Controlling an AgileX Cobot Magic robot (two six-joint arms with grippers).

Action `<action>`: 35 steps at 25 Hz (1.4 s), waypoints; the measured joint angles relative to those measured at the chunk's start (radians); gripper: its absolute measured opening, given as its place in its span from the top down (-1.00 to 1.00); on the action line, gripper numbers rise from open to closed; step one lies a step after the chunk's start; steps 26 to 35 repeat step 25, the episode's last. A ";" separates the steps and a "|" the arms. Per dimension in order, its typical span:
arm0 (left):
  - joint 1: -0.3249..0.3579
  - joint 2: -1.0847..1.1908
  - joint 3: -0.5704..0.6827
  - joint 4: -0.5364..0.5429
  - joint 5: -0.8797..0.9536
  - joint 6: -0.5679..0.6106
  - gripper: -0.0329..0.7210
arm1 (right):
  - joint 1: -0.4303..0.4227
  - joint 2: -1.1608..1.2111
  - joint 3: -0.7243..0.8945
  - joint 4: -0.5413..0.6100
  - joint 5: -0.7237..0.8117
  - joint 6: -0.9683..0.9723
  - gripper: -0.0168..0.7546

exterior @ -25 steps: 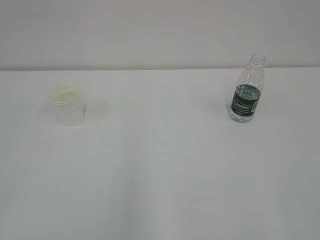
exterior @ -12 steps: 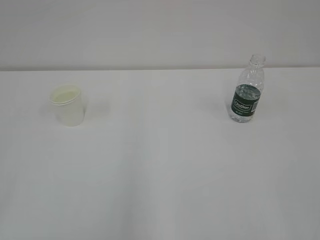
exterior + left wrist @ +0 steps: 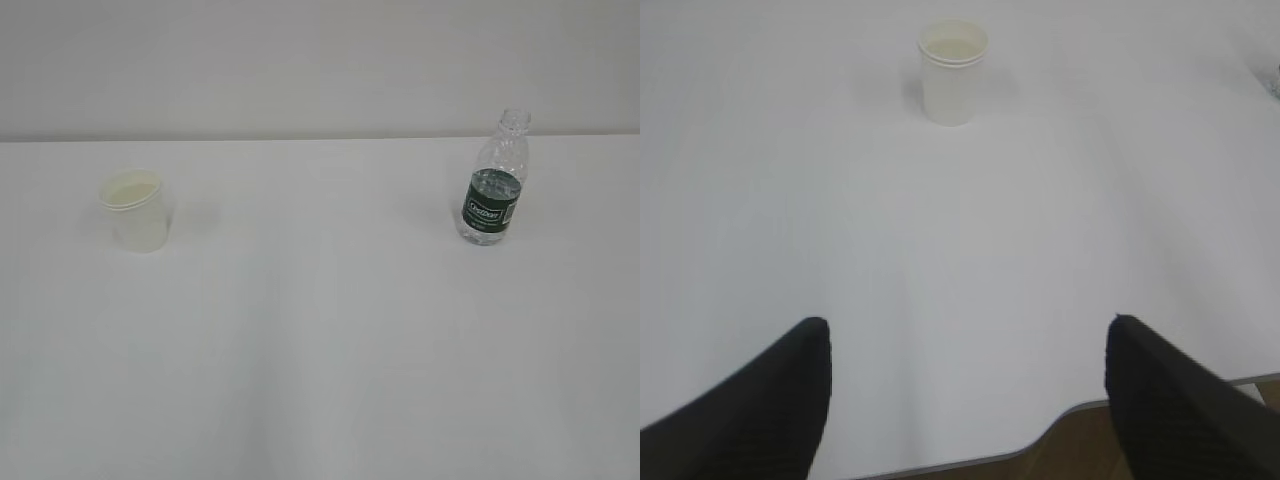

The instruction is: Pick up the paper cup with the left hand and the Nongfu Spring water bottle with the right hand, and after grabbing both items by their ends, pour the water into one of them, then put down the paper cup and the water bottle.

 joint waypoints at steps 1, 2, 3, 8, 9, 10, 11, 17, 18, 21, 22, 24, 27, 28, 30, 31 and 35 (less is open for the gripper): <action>0.000 0.000 0.000 0.000 0.000 0.000 -0.71 | 0.000 0.000 0.000 0.000 0.000 0.000 -0.57; 0.000 0.000 0.000 0.000 0.000 0.000 -0.71 | 0.000 0.000 0.000 0.000 0.000 0.000 -0.56; 0.000 0.000 0.000 0.000 0.000 0.000 -0.71 | 0.000 0.000 0.000 0.000 0.000 0.000 -0.56; 0.000 0.000 0.000 0.000 0.000 0.000 -0.70 | 0.000 0.000 0.000 0.000 0.000 0.000 -0.56; 0.000 0.000 0.000 0.000 0.000 0.000 -0.70 | 0.000 0.000 0.000 0.000 0.000 0.000 -0.56; 0.000 0.000 0.000 0.000 0.000 0.000 -0.70 | 0.000 0.000 0.000 0.000 0.000 0.000 -0.56; 0.000 0.000 0.000 0.000 0.000 0.000 -0.70 | 0.000 0.000 0.000 0.000 0.000 0.000 -0.56; 0.000 0.000 0.000 0.000 0.000 0.000 -0.68 | 0.000 0.000 0.000 0.000 0.000 0.000 -0.56; 0.000 0.000 0.000 0.000 0.000 0.000 -0.68 | 0.000 0.000 0.000 0.000 0.000 0.000 -0.56; 0.000 0.000 0.000 0.000 0.000 0.000 -0.67 | 0.000 0.000 0.000 0.000 0.000 0.000 -0.56; 0.000 0.000 0.000 0.000 0.000 0.000 -0.67 | 0.000 0.000 0.000 0.000 0.000 0.000 -0.55; 0.000 0.000 0.000 0.000 0.000 0.000 -0.66 | 0.000 0.000 0.000 0.000 0.000 0.000 -0.55; 0.000 0.000 0.000 0.000 0.000 0.000 -0.66 | 0.000 0.000 0.000 0.000 0.000 0.000 -0.55; 0.000 0.000 0.000 0.000 0.000 0.000 -0.66 | 0.000 0.000 0.000 0.000 0.000 0.000 -0.55; 0.000 0.000 0.000 0.000 0.000 0.000 -0.66 | 0.000 0.000 0.000 0.000 0.000 0.000 -0.55; 0.000 0.000 0.000 0.000 0.000 0.000 -0.66 | 0.000 0.000 0.000 0.000 0.000 0.000 -0.55; 0.000 0.000 0.000 0.000 0.000 0.000 -0.66 | 0.000 0.000 0.000 0.000 0.000 0.000 -0.55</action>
